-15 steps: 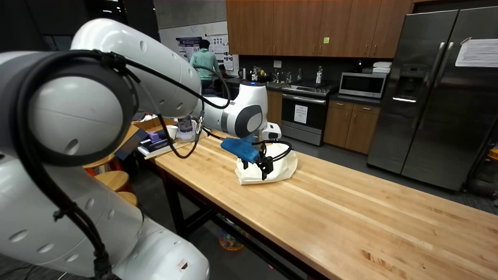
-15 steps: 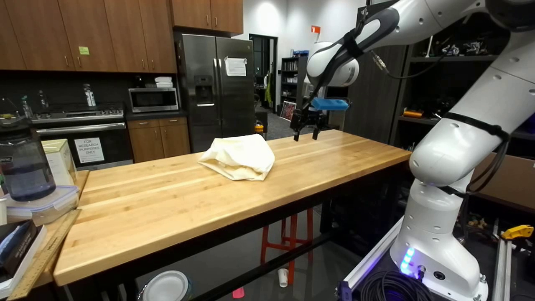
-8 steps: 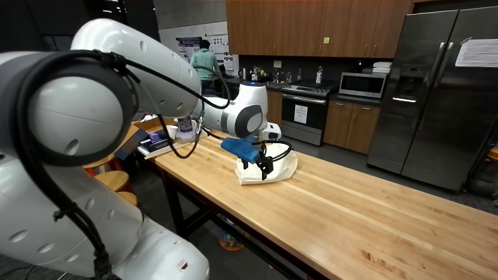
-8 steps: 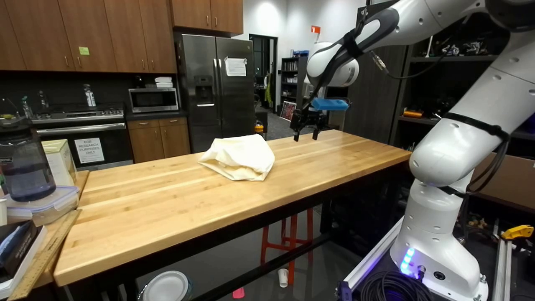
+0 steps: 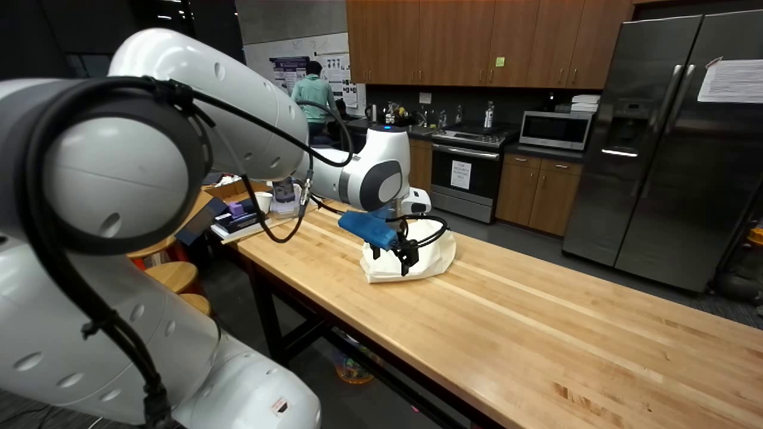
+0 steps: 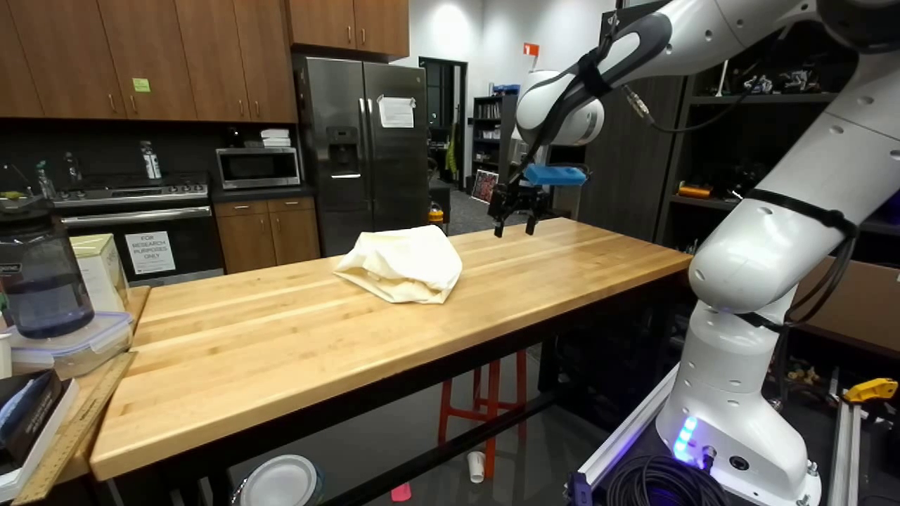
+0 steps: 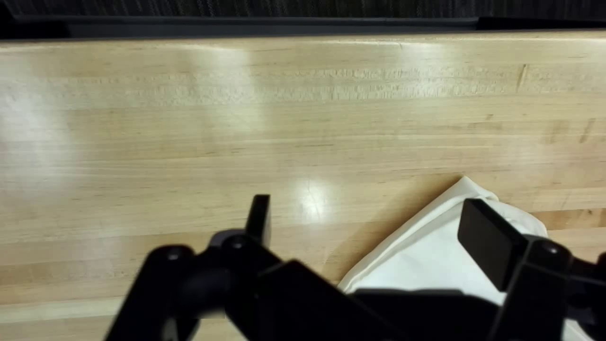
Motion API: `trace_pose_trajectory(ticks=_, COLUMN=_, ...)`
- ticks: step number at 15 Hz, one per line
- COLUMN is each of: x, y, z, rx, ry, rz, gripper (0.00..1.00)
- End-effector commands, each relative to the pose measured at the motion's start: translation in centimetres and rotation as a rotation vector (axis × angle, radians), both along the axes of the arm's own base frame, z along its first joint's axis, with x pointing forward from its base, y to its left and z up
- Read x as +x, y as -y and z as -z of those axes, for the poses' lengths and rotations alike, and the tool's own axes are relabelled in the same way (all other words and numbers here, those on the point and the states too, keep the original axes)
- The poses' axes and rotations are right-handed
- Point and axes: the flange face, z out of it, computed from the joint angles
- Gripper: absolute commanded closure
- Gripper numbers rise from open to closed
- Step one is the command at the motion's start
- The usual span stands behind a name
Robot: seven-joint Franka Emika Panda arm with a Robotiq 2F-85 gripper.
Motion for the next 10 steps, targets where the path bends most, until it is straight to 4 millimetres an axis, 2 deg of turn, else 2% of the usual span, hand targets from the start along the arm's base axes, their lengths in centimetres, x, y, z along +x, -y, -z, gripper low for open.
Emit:
trace_pose_trajectory(ticks=1, x=0.0, y=0.0, z=-0.1, rx=0.0, ry=-0.001, rz=0.0, gripper=0.0)
trace_pose_trajectory(ticks=4, x=-0.8, y=-4.1, z=1.0, rx=-0.004, ry=0.009, rz=-0.054, gripper=0.0)
trace_pose_trajectory(ticks=8, x=-2.2, y=-12.3, z=2.3, rx=-0.088, ry=0.029, rz=-0.199, gripper=0.0)
trace_pose_trajectory(ticks=10, x=-2.7, y=-15.6, z=2.3, rx=-0.132, ry=0.065, rz=-0.265, gripper=0.0)
